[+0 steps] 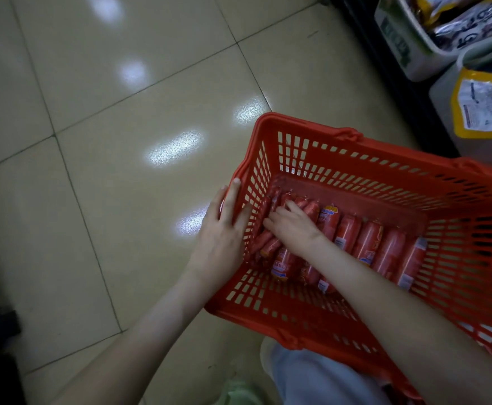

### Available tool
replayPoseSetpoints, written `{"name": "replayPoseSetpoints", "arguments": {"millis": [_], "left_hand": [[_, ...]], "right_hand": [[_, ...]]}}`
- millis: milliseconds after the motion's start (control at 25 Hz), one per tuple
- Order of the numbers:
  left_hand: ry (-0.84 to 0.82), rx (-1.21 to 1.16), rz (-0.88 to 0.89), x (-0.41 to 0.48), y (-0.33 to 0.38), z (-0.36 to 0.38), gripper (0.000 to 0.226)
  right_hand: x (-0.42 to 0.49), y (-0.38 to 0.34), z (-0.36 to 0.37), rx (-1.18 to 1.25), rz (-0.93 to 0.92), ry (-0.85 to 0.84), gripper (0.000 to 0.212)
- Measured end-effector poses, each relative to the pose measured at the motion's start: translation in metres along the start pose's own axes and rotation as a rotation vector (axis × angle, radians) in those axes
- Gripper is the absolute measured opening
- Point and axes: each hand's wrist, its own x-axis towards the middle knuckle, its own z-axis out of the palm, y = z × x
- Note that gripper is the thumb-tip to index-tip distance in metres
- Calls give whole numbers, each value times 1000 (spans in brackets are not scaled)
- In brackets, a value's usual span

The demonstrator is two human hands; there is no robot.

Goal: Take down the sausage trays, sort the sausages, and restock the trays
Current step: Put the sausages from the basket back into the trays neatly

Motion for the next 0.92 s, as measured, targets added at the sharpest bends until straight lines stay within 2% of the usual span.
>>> {"name": "replayPoseSetpoints", "arguments": {"millis": [120, 400, 520, 600, 680, 800, 920], "left_hand": [[8, -31, -15, 0, 0, 0, 47], [113, -49, 30, 3, 2, -6, 38], [164, -47, 47, 5, 4, -10, 40], [171, -53, 61, 5, 5, -8, 40], [82, -20, 19, 0, 2, -2, 43], [-63, -24, -69, -5, 12, -3, 43], [-167, -187, 145, 17, 75, -21, 40]], "right_hand": [[-5, 7, 3, 34, -5, -29, 72], [6, -5, 8, -100, -49, -68, 49], [-2, -3, 14, -132, -97, 31, 37], [-15, 1, 21, -149, -94, 237, 26], [-41, 1, 17, -79, 12, 374, 24], [-97, -4, -6, 35, 212, 422, 29], [-169, -8, -29, 55, 423, 422, 33]]}}
